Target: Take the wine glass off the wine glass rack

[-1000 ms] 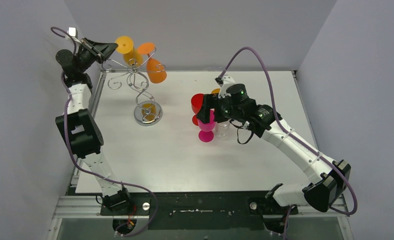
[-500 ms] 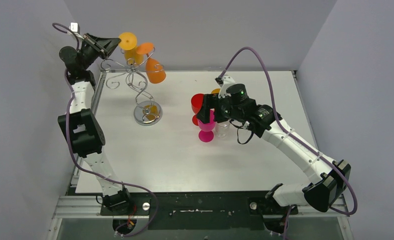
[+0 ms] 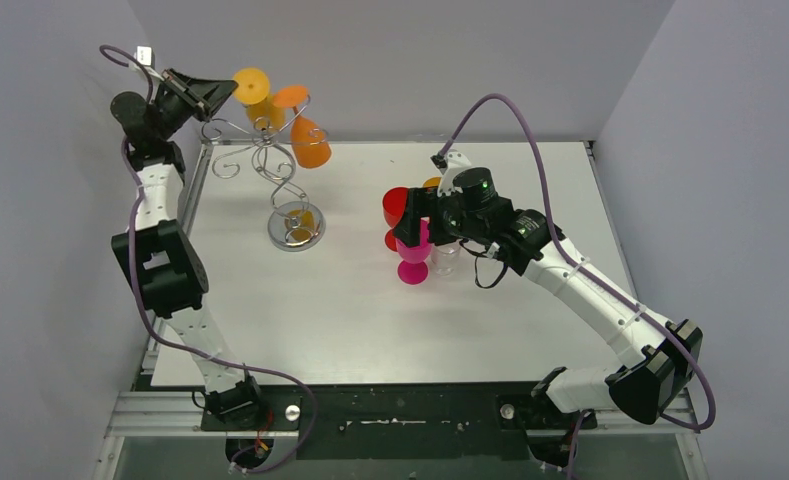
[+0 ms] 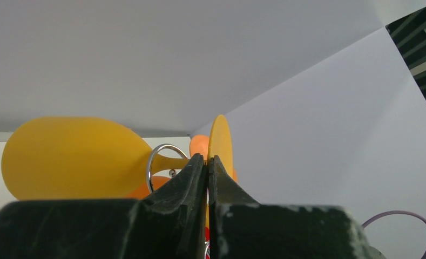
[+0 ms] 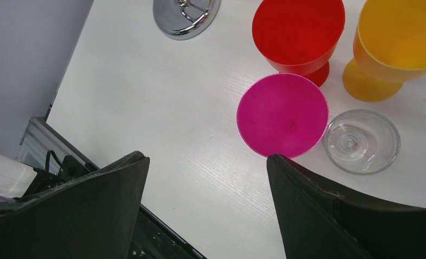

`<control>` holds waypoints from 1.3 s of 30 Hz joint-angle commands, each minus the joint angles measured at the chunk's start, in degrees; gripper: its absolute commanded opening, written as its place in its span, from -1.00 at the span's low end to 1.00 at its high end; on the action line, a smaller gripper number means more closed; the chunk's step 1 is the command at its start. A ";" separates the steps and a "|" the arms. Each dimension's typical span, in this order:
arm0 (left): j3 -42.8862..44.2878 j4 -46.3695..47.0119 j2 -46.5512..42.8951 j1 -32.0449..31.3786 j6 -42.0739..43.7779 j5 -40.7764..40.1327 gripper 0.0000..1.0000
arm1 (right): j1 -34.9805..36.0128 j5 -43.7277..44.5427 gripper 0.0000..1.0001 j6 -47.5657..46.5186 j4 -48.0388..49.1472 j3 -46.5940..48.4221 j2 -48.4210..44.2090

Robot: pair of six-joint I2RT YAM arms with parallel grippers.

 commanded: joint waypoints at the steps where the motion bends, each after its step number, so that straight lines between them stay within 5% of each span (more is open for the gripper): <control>1: -1.03 0.09 -4.34 0.77 1.03 3.60 -1.00 | 0.30 -0.09 0.66 0.80 2.15 -0.77 -0.77; 18: -2.09 6.36 -3.45 0.27 -3.35 5.13 -1.00 | 0.66 0.08 0.66 1.37 1.90 -0.70 -1.17; 39: -2.20 -0.96 -6.18 2.44 1.56 8.23 -1.00 | 1.13 0.08 0.67 1.65 2.06 -0.70 -0.59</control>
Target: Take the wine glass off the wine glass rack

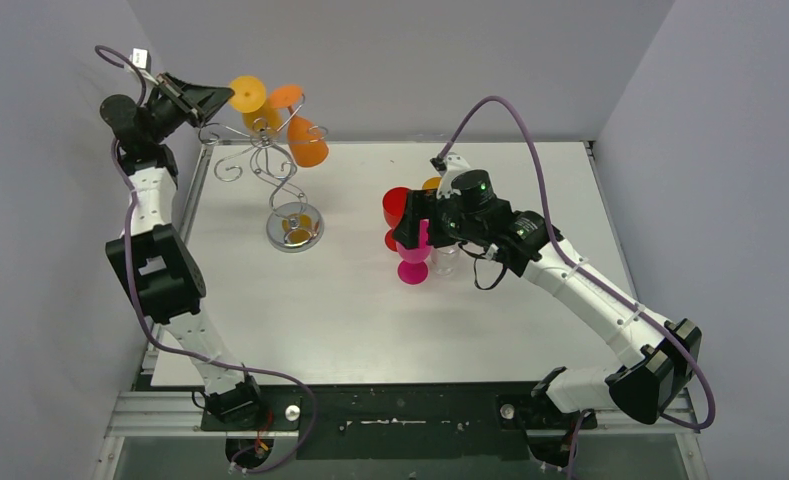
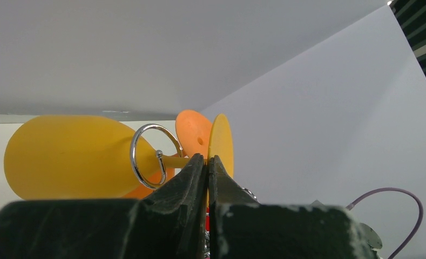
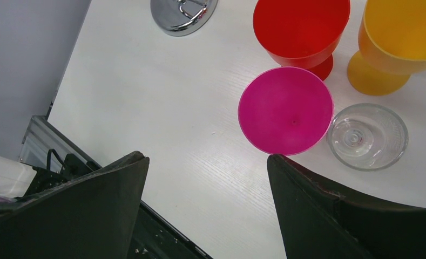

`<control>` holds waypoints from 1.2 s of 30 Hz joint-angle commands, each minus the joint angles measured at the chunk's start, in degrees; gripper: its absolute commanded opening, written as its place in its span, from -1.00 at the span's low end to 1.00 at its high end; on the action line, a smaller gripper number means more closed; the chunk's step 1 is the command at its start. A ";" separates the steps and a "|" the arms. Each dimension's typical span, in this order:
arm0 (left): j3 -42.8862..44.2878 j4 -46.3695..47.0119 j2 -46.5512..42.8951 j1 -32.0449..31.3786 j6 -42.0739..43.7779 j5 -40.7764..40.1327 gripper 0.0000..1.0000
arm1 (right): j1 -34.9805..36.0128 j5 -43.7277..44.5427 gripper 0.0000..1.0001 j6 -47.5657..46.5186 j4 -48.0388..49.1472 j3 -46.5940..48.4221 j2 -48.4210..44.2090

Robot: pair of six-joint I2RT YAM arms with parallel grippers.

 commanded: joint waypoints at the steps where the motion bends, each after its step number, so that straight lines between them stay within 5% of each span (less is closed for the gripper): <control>1: 0.38 -0.22 -3.77 0.79 0.86 2.95 -1.00 | 0.51 0.08 0.67 0.72 2.04 0.07 -0.59; 18: -2.39 6.09 -4.41 4.46 -3.80 6.64 -1.00 | 0.51 -0.07 0.68 1.01 2.38 -0.42 -0.49; 36: -7.43 18.37 -8.22 10.47 -11.21 2.19 -1.00 | 0.84 -0.33 0.68 0.98 2.56 -0.31 0.10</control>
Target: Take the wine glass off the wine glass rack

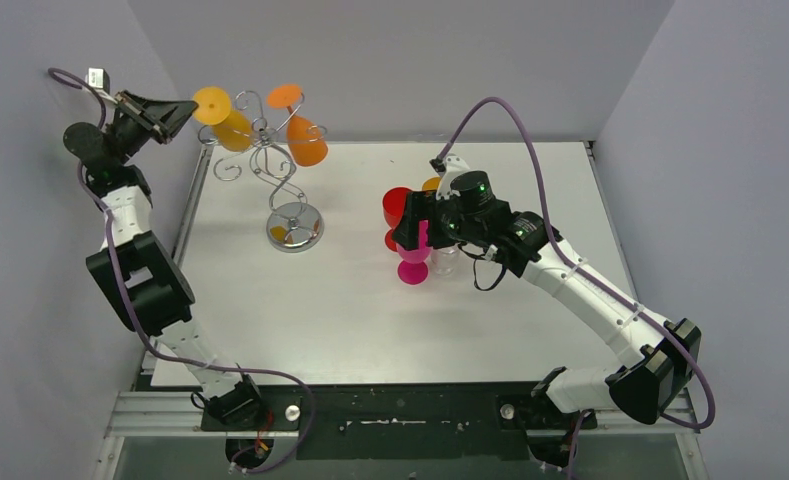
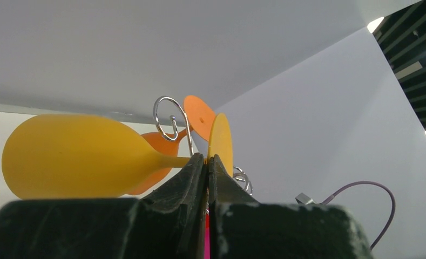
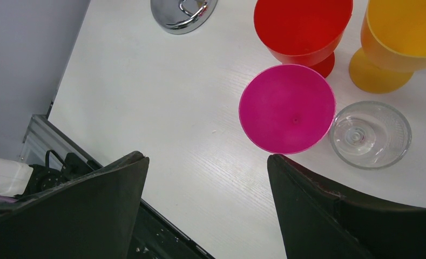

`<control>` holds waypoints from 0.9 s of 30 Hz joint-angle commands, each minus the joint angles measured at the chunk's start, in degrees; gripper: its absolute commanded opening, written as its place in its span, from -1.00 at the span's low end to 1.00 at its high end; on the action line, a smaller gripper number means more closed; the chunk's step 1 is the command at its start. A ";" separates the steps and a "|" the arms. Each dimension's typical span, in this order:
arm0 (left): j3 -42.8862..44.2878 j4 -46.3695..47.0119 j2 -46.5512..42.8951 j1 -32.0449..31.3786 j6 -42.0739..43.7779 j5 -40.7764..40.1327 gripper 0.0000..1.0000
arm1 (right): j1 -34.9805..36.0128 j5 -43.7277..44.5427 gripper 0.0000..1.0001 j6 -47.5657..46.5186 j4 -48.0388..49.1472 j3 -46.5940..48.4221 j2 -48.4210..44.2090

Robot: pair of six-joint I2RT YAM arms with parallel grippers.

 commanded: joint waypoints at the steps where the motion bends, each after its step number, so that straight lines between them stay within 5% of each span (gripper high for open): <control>1: -0.92 5.87 -6.26 2.18 -0.99 -2.22 -1.00 | 0.57 -0.42 0.68 0.68 2.51 0.02 0.19; 12: -7.53 -10.27 -15.40 2.37 15.59 -5.58 -1.00 | 0.64 -0.60 0.68 0.62 2.55 -0.29 -0.09; 27: -14.21 -6.01 -22.91 2.28 18.61 -11.90 -1.00 | 0.67 -1.20 0.68 0.43 2.81 -0.85 -0.17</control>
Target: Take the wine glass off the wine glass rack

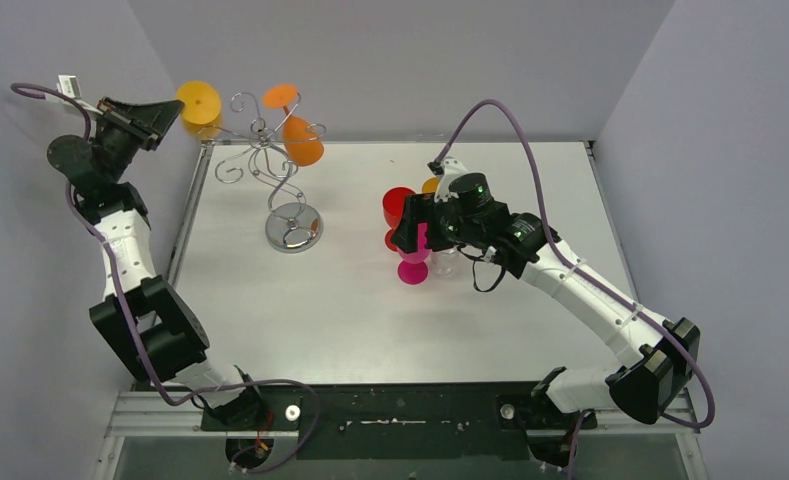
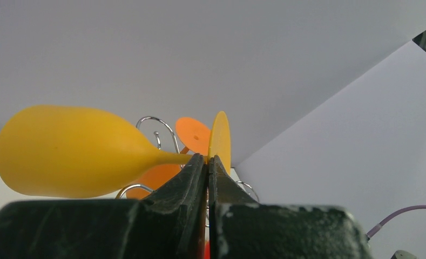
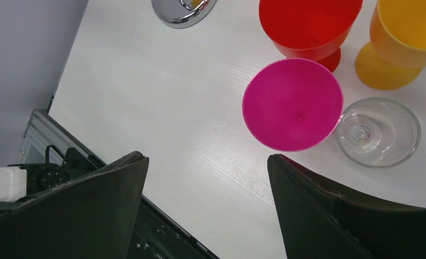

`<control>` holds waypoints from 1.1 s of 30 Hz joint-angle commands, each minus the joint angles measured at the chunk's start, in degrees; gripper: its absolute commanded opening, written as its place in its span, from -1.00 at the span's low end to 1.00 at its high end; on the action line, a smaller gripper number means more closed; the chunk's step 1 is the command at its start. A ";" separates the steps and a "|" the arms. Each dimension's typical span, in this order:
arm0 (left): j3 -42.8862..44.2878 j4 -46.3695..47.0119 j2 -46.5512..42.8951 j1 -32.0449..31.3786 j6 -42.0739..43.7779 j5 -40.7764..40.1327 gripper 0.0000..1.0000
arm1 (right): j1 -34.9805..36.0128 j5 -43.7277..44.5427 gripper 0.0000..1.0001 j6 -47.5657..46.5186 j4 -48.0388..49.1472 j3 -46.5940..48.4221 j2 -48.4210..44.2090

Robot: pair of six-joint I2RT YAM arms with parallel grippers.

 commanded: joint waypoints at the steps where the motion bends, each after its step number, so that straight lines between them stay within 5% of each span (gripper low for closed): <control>1: 0.07 5.74 -2.64 0.18 -0.43 0.17 -1.00 | 0.23 -0.71 0.68 0.41 2.61 -0.11 -0.16; 16: -1.13 2.27 -13.68 -0.01 12.50 -3.44 -1.00 | 0.36 -1.45 0.70 -0.11 4.12 -0.90 -1.03; 33: -8.76 9.17 -26.14 -2.34 6.16 0.89 -1.00 | 0.43 -2.93 0.71 0.05 6.88 -2.97 -2.58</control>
